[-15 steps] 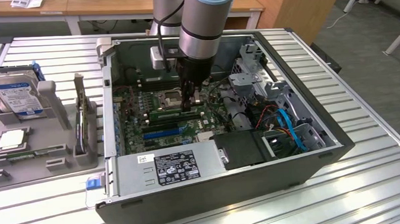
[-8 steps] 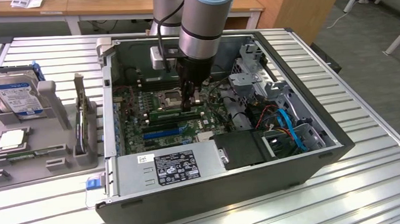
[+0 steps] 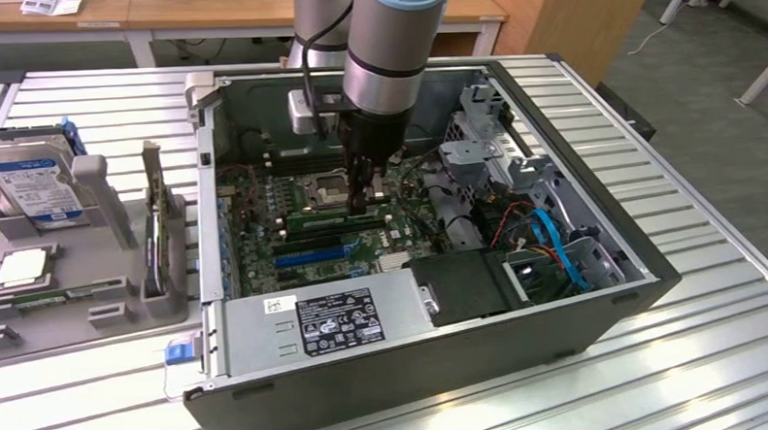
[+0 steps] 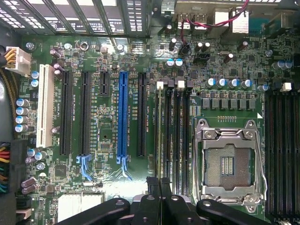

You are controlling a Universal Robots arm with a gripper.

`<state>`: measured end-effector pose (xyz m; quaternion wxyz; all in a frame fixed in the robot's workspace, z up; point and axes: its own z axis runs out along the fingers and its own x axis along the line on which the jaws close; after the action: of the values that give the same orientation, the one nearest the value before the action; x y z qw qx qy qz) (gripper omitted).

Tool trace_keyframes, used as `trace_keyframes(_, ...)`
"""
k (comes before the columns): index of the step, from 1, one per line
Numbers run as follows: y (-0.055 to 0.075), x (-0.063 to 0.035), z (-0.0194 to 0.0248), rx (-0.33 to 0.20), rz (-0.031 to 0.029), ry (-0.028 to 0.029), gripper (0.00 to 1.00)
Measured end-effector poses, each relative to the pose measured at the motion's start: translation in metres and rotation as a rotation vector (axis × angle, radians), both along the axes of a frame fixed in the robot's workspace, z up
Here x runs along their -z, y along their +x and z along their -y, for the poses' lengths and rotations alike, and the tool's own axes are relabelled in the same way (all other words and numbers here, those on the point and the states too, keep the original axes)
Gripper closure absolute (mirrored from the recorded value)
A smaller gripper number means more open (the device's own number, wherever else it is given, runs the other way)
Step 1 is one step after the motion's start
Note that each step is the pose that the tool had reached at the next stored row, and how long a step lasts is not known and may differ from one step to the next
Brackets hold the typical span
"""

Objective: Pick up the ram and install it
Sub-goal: 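Insert the ram into the slot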

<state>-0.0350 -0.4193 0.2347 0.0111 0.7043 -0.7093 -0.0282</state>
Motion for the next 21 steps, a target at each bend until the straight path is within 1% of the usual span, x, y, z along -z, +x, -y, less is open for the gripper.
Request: trace_keyframes(21, 0.0, 0.0013, -0.0007, 0.0, 0.0, 0.0, 0.89)
